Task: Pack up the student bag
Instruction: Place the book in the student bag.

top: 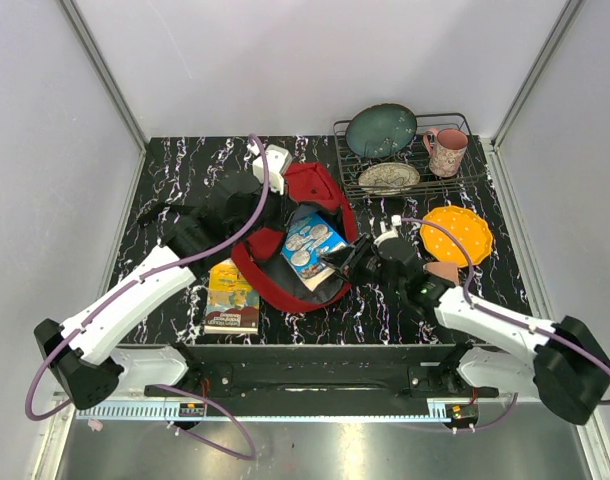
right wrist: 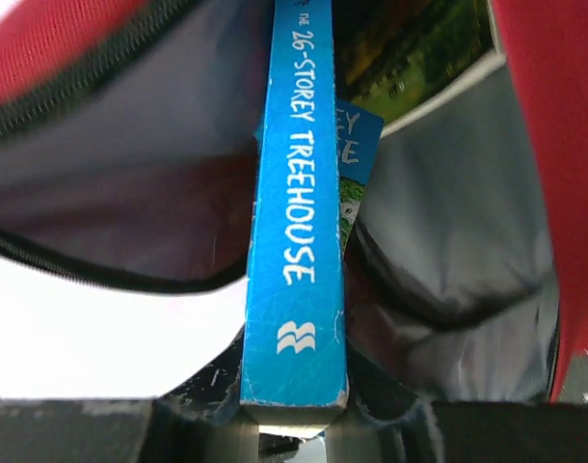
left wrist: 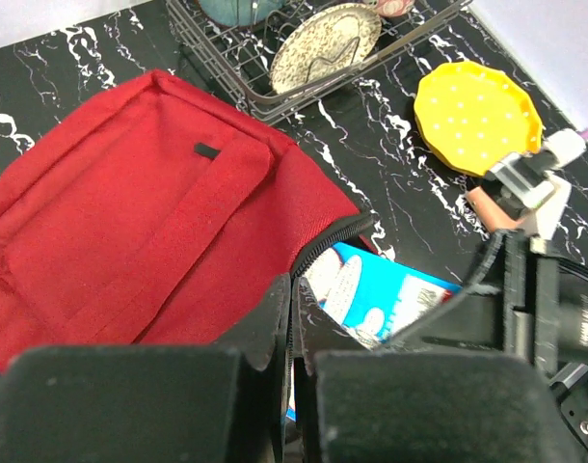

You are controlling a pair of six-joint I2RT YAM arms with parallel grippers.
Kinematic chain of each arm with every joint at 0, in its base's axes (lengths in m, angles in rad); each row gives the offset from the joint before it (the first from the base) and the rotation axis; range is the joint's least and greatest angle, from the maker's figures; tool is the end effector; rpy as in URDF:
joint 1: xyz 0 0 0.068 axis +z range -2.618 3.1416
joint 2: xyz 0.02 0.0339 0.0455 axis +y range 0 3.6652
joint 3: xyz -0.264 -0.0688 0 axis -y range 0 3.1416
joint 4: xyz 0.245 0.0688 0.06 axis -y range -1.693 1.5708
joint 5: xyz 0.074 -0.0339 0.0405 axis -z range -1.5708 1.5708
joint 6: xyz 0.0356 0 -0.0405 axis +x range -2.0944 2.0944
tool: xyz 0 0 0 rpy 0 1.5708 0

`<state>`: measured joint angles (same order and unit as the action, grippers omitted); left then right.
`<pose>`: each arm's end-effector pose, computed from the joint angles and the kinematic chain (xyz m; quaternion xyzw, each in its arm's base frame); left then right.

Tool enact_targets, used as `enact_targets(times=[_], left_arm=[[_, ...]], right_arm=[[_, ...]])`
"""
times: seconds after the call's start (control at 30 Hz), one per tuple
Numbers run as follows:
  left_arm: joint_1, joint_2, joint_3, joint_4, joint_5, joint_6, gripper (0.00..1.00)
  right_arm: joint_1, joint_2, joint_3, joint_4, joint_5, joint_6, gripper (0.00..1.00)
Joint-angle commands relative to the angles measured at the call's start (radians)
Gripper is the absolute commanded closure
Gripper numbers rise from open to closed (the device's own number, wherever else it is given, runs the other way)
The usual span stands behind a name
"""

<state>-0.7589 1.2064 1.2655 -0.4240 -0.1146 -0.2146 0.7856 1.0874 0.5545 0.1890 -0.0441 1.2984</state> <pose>0.1981 -0.1822 0.3955 0.1898 0.8008 -0.2231 0.5225 0.1699 0.1722 0.2375 0.1950 0.7940 0.5060 0.2748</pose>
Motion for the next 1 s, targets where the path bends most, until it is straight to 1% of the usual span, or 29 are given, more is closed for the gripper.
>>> enact_targets(times=[0.0, 0.07, 0.1, 0.13, 0.17, 0.23, 0.27, 0.37, 0.43, 0.47, 0.5, 0.53, 0.57, 0.6, 0.73, 0.77, 0.83, 0.97], left_arm=[[-0.003, -0.062, 0.011, 0.068, 0.052, -0.017, 1.00], [-0.002, -0.068, 0.009, 0.070, 0.052, -0.016, 1.00], [-0.003, -0.068, 0.012, 0.068, 0.053, -0.016, 1.00], [-0.002, -0.068, 0.014, 0.068, 0.053, -0.014, 1.00], [-0.003, -0.067, 0.015, 0.071, 0.058, -0.017, 1.00], [-0.003, -0.064, 0.023, 0.074, 0.062, -0.020, 1.00], [-0.003, -0.062, 0.026, 0.076, 0.069, -0.026, 1.00], [-0.003, -0.050, 0.034, 0.082, 0.079, -0.037, 1.00], [-0.002, -0.041, 0.035, 0.088, 0.084, -0.042, 1.00], [-0.003, -0.038, 0.037, 0.090, 0.085, -0.052, 1.00], [-0.003, -0.031, 0.043, 0.090, 0.087, -0.057, 1.00], [-0.003, -0.021, 0.046, 0.088, 0.095, -0.060, 1.00], [-0.003, -0.016, 0.049, 0.088, 0.108, -0.069, 1.00], [-0.003, -0.011, 0.055, 0.088, 0.108, -0.072, 1.00], [-0.003, 0.015, 0.090, 0.048, 0.157, -0.074, 1.00], [-0.003, 0.022, 0.100, 0.041, 0.197, -0.066, 1.00], [-0.005, 0.045, 0.133, 0.004, 0.230, -0.058, 1.00], [-0.005, 0.044, 0.140, -0.002, 0.243, -0.054, 1.00]], right_arm=[[-0.051, 0.084, 0.035, 0.321, -0.048, 0.021, 1.00], [-0.065, 0.161, 0.054, 0.346, -0.054, 0.042, 1.00], [-0.065, 0.187, 0.056, 0.390, -0.047, 0.056, 1.00], [-0.065, 0.216, 0.053, 0.439, -0.049, 0.079, 1.00], [-0.066, 0.277, 0.053, 0.545, -0.056, 0.087, 1.00], [-0.065, 0.334, 0.059, 0.624, -0.059, 0.116, 1.00], [-0.065, 0.389, 0.059, 0.708, -0.057, 0.130, 1.00], [-0.060, 0.486, 0.059, 0.808, -0.016, 0.180, 1.00], [-0.025, 0.511, 0.067, 0.796, 0.096, 0.187, 1.00], [0.000, 0.511, 0.073, 0.715, 0.155, 0.180, 1.00], [0.027, 0.506, 0.087, 0.660, 0.287, 0.170, 1.00], [0.071, 0.500, 0.128, 0.603, 0.343, 0.145, 1.00], [0.084, 0.503, 0.148, 0.517, 0.383, 0.144, 1.00], [0.090, 0.512, 0.166, 0.495, 0.432, 0.151, 1.00], [0.098, 0.565, 0.215, 0.457, 0.538, 0.231, 0.97], [0.099, 0.584, 0.235, 0.413, 0.550, 0.225, 0.96], [0.096, 0.612, 0.292, 0.374, 0.573, 0.216, 0.94], [0.096, 0.706, 0.341, 0.385, 0.615, 0.251, 0.91]])
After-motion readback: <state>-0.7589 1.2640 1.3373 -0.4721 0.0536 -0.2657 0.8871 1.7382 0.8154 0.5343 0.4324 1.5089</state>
